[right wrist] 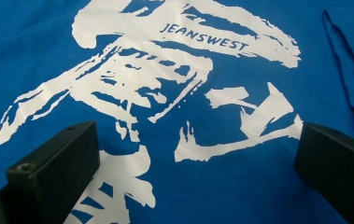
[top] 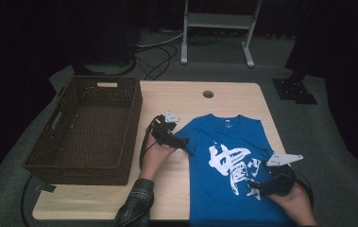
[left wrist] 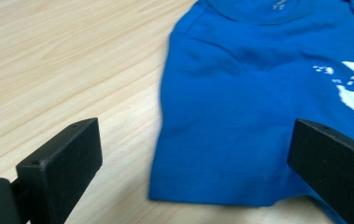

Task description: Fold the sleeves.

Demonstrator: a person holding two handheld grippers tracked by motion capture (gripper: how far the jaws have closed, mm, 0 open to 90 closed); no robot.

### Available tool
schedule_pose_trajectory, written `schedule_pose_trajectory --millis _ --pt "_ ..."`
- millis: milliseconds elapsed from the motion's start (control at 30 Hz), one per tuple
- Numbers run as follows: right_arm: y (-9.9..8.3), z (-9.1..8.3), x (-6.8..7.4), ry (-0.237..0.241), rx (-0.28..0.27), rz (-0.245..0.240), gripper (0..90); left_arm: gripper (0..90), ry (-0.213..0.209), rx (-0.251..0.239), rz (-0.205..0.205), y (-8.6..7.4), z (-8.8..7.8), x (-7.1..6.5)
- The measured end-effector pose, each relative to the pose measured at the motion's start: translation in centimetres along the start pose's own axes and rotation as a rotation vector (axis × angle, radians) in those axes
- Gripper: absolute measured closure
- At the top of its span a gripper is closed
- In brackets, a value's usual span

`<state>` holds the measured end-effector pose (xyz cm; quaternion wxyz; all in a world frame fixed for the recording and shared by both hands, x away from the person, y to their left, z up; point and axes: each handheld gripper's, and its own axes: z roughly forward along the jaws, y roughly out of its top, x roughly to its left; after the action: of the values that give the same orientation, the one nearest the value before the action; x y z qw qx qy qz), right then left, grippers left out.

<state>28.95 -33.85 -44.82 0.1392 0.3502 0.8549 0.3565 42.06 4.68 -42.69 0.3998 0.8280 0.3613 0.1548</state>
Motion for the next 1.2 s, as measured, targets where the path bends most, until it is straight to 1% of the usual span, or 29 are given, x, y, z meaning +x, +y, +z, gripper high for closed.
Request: schedule_pose_trajectory --millis 33,100,167,233,267,333,400,433,533,600,667,733,767,833,867,933,1000,1100,1133,1200 --pt "0.0 0.0 0.0 0.0 0.0 0.0 0.0 2.6 0.001 0.002 -0.006 0.0 0.0 0.2" --pt "0.0 0.0 0.0 0.0 0.0 0.0 0.0 5.0 -0.001 0.002 -0.003 0.0 -0.1 0.3" --pt "0.0 0.0 0.0 0.0 0.0 0.0 0.0 5.1 0.002 -0.005 -0.014 0.0 -0.4 0.9" --pt "0.0 0.0 0.0 0.0 0.0 0.0 0.0 5.7 0.007 0.0 -0.017 -0.1 -0.4 1.1" --pt "0.0 0.0 0.0 0.0 0.001 -0.001 0.0 6.5 0.011 0.005 -0.021 -0.3 -0.5 1.4" --pt "0.0 0.0 0.0 0.0 0.0 0.0 0.0 10.2 0.012 0.005 -0.025 -0.4 -0.5 1.6" --pt "0.0 0.0 0.0 0.0 0.0 -0.002 0.0 10.2 0.012 0.0 -0.048 -0.7 -0.5 2.0" --pt "0.0 0.0 0.0 0.0 0.0 0.0 0.0 11.3 0.013 -0.001 -0.051 -0.9 -0.5 2.1" --pt "0.0 0.0 0.0 0.0 0.0 0.0 0.0 15.3 0.013 0.0 -0.054 -1.1 -0.5 2.2" --pt "0.0 0.0 0.0 0.0 0.0 -0.002 0.0 15.8 0.025 0.014 -0.047 -1.3 -0.4 2.2" --pt "0.0 0.0 0.0 0.0 0.0 -0.002 0.0 22.3 0.029 0.007 -0.043 -1.4 -0.3 2.1" --pt "0.0 0.0 0.0 0.0 0.0 -0.002 0.0 24.6 0.058 0.01 -0.044 -1.4 -0.2 2.0" --pt "0.0 0.0 0.0 0.0 0.0 -0.002 0.0 25.0 0.063 0.011 -0.038 -1.4 -0.2 2.0" --pt "0.0 0.0 0.0 0.0 0.0 -0.002 0.0 26.4 0.055 0.006 -0.036 -1.5 -0.1 1.9" --pt "0.0 0.0 0.0 0.0 0.0 -0.002 0.0 28.9 0.047 -0.002 -0.035 -1.6 -0.2 1.9" --pt "0.0 0.0 0.0 0.0 0.0 -0.002 0.0 33.5 0.044 -0.004 -0.029 -1.6 -0.2 1.8" --pt "0.0 0.0 0.0 0.0 0.0 -0.002 0.0 34.3 0.046 0.002 -0.041 -1.7 -0.1 1.8" --pt "0.0 0.0 0.0 0.0 0.0 -0.002 0.0 37.9 0.045 0.01 -0.051 -1.8 -0.1 1.9" --pt "0.0 0.0 0.0 0.0 0.0 -0.002 0.0 41.2 0.044 0.013 -0.051 -1.8 -0.2 1.9" --pt "0.0 0.0 0.0 0.0 0.0 0.0 0.0 43.2 0.047 0.013 -0.054 -1.8 -0.3 2.0"
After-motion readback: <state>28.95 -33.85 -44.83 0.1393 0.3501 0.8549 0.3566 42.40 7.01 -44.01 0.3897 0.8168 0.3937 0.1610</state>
